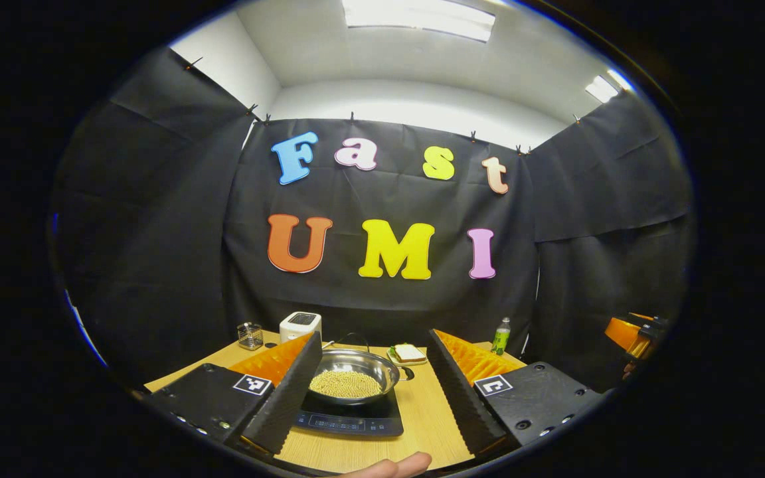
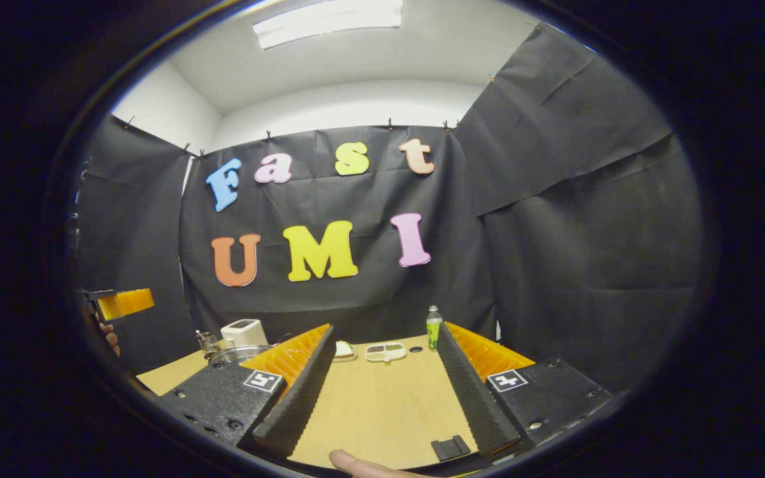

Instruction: First push the handle of the pot to place it horizontally, then grasp the pot with both hands and set it on the induction cooktop.

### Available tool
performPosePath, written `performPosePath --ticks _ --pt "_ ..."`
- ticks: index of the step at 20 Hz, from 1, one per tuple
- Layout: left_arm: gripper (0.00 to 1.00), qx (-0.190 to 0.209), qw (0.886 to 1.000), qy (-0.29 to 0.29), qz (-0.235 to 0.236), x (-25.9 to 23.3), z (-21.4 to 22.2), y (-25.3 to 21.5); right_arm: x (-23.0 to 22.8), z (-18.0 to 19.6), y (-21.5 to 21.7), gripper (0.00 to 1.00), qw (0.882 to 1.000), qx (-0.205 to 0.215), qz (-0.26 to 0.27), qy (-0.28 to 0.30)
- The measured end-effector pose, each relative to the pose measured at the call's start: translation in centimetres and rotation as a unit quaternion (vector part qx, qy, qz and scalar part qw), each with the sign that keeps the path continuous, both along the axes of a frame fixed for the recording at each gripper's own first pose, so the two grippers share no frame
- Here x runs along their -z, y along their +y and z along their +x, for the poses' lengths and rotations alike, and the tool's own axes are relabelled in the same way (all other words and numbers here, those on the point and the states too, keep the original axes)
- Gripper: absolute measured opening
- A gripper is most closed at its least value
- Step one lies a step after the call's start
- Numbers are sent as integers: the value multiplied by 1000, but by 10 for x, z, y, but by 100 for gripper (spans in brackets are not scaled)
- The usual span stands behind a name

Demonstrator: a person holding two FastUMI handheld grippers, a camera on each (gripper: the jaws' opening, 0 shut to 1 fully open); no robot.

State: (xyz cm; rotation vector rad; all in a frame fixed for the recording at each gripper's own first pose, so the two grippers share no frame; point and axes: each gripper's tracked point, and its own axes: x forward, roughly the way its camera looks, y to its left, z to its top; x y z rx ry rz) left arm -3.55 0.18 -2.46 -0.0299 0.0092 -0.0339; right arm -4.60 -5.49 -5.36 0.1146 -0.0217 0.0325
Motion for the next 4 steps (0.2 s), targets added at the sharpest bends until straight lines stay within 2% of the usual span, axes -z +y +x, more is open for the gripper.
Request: performPosePath --ticks 1,4 --pt "95 1 1000 -1 0 -1 2 -1 -2 0 0 95 1000 -3 4 -3" --pt "95 7 1000 4 -3 3 6 -3 1 2 -3 97 1000 -10 20 0"
